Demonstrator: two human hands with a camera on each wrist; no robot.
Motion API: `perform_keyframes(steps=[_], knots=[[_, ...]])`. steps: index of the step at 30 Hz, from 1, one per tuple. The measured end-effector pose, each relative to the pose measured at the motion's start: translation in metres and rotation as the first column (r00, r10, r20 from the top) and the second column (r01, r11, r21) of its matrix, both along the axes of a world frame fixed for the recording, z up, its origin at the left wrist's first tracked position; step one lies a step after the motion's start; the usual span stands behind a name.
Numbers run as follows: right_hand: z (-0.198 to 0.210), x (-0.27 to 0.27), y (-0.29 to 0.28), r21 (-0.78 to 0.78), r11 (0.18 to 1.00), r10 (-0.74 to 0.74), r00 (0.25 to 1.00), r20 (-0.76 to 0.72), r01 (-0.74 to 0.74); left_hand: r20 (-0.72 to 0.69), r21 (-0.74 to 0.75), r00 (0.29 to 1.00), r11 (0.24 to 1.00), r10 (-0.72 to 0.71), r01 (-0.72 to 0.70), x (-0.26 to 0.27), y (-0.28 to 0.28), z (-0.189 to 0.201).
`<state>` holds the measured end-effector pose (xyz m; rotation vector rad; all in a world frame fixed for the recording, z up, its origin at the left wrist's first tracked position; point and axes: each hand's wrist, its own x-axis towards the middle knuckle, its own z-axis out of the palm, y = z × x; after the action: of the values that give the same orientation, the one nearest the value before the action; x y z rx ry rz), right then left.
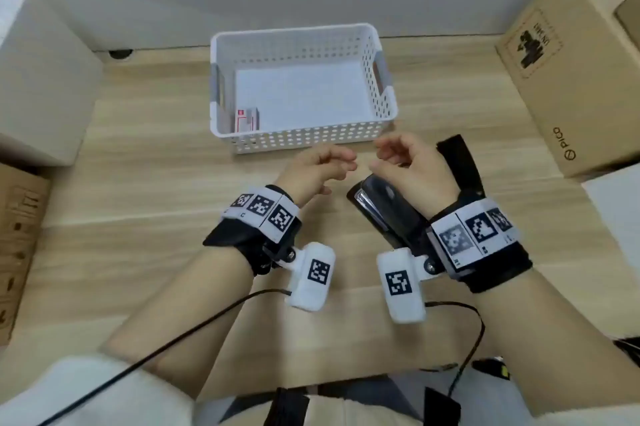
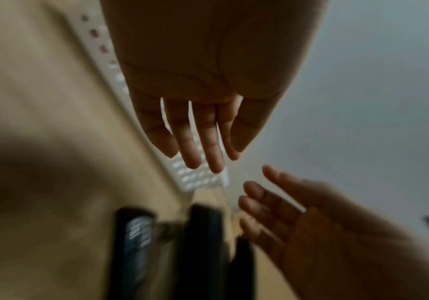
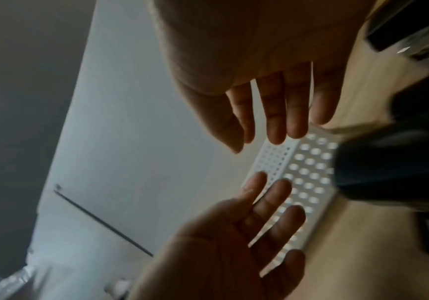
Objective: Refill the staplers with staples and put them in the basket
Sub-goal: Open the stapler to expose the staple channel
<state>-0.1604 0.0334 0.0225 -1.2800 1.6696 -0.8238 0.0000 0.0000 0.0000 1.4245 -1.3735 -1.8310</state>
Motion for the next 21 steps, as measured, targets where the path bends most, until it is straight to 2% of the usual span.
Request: perform_keyframes(steps=[2,4,8,12,14,17,21], knots=[[-0.012,-0.002,0.006,0.038,0.995,0.102,0.969,-0.225,-0.096,0.044,-0.023,0.998,0.999,-0.034,0.036,-0.009,0.004,-0.015],[-0.025,-0.005,0.013,0.121,0.977,0.206,0.921,-0.332,-0.175,0.091,-0.037,0.992,0.995,-0.089,0.092,-0.017,0.010,-0.031],[-0.040,-0.006,0.023,0.194,0.974,0.179,0.925,-0.335,-0.118,0.066,-0.044,0.978,0.979,-0.197,0.200,-0.028,0.009,-0.046],[-0.043,0.000,0.025,0.174,0.980,0.152,0.916,-0.372,-0.092,0.165,-0.035,0.946,0.956,-0.280,0.290,-0.025,0.004,-0.050],[-0.043,0.007,0.022,0.175,0.972,0.214,0.902,-0.375,-0.158,0.219,-0.057,0.941,0.959,-0.259,0.277,-0.019,0.005,-0.050],[-0.041,0.027,0.014,0.178,0.941,0.333,0.880,-0.338,-0.288,0.380,-0.138,0.906,0.958,-0.185,0.253,0.003,0.009,-0.053],[-0.043,0.065,0.001,0.172,0.850,0.525,0.777,-0.346,-0.498,0.494,-0.164,0.867,0.972,-0.068,0.169,0.049,0.019,-0.057]])
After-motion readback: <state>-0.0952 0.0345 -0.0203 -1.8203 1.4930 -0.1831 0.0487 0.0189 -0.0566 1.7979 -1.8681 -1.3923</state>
